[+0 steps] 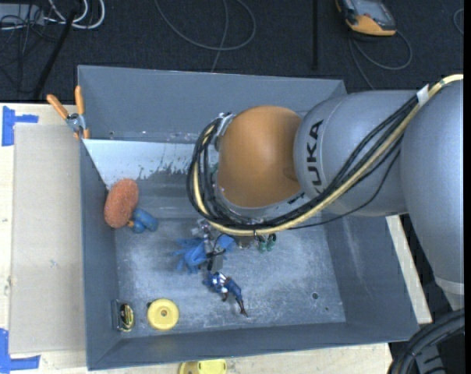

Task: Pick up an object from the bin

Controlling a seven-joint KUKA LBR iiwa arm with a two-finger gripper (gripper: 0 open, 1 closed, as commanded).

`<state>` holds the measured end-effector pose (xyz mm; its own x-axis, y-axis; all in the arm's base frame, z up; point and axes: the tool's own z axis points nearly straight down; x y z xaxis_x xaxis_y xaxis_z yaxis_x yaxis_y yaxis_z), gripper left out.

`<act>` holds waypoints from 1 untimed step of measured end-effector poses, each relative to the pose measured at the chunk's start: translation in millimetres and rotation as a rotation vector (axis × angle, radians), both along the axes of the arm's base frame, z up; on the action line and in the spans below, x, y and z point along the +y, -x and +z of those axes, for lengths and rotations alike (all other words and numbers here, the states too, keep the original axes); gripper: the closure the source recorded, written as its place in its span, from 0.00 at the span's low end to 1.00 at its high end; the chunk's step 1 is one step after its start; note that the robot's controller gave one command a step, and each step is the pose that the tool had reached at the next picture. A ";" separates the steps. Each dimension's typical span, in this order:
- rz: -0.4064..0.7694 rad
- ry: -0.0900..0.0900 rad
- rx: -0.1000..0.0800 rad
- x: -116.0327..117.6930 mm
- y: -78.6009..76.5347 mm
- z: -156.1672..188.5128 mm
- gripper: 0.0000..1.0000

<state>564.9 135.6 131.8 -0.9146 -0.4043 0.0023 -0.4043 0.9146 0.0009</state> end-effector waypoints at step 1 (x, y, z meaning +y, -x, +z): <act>0.000 0.000 -0.002 0.2 -0.3 11.8 1.00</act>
Offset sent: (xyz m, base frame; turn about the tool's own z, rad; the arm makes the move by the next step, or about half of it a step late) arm -0.0001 0.0001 0.0641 0.0000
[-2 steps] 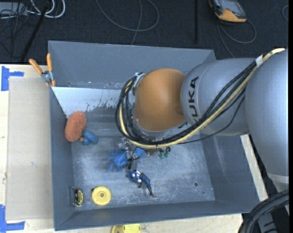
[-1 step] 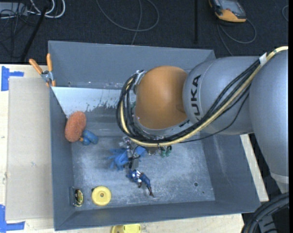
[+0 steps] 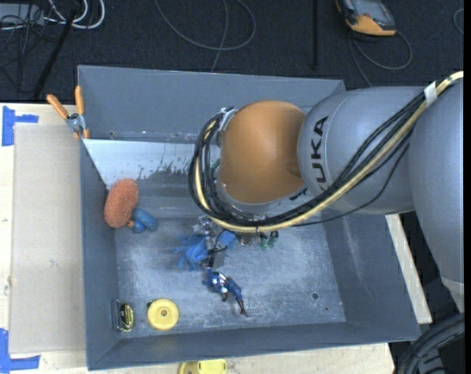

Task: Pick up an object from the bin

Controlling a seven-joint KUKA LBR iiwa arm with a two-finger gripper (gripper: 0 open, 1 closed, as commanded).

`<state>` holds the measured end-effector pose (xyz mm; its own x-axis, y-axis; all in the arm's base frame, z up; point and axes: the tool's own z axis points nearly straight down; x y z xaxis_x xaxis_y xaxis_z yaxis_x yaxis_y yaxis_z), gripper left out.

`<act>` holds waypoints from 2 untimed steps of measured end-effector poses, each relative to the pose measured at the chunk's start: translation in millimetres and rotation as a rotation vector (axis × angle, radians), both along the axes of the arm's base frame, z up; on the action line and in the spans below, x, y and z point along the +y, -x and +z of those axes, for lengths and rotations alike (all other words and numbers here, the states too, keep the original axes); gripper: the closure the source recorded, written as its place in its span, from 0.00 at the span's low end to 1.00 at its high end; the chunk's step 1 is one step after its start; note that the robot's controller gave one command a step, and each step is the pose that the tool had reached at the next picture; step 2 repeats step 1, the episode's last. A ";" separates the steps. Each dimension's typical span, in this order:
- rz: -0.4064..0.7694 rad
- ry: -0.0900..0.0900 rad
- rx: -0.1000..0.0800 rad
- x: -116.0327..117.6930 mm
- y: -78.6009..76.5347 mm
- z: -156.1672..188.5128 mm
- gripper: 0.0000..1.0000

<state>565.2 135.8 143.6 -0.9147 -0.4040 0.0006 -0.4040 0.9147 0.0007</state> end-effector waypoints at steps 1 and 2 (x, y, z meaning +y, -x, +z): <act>-0.001 0.001 0.002 0.1 0.5 11.7 1.00; -0.001 0.001 0.002 0.1 0.5 11.7 1.00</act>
Offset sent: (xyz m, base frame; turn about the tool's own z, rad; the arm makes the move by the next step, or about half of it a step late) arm -0.0001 0.0000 0.0384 0.0000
